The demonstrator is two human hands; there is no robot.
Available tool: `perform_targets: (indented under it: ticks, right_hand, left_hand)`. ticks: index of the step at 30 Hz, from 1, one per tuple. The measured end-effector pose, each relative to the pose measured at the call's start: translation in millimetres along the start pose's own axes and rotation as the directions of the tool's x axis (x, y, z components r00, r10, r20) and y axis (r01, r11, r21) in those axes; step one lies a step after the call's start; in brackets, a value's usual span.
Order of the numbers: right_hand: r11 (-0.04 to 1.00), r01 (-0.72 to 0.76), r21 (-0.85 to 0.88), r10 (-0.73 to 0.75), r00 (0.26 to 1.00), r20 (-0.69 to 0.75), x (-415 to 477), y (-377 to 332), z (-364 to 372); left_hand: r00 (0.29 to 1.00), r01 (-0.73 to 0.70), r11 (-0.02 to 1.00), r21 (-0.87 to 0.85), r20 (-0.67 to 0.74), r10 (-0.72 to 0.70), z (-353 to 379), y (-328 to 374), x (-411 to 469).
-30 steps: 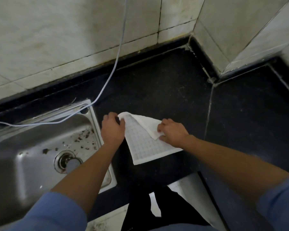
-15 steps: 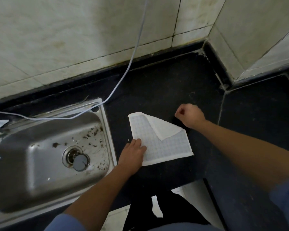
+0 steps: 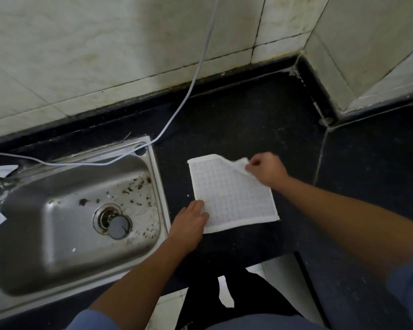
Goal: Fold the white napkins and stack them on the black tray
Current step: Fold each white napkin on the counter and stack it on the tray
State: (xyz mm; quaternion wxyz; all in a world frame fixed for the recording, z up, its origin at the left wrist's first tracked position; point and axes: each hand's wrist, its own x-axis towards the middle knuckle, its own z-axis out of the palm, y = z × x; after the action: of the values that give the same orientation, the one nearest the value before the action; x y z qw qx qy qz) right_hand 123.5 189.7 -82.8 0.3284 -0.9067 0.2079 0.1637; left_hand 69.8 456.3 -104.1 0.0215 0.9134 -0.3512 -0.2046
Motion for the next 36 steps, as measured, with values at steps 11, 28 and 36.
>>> perform_targets:
  ticks: [11,28,36]
  right_hand:
    - [0.719,0.408,-0.563,-0.254,0.908,0.333,-63,25,3]
    - [0.674,0.51,-0.534,-0.478,0.853,0.211,-123,91,40]
    - [0.958,0.16,-0.236,-0.051,0.91,0.411,-107,74,-4]
  left_hand:
    - [0.993,-0.12,0.993,0.005,0.013,0.12,-8,21,-2]
    - [0.989,-0.12,0.988,0.099,0.1,0.11,6,28,0]
    - [0.946,0.067,0.943,-0.327,0.322,0.044,-27,-10,8]
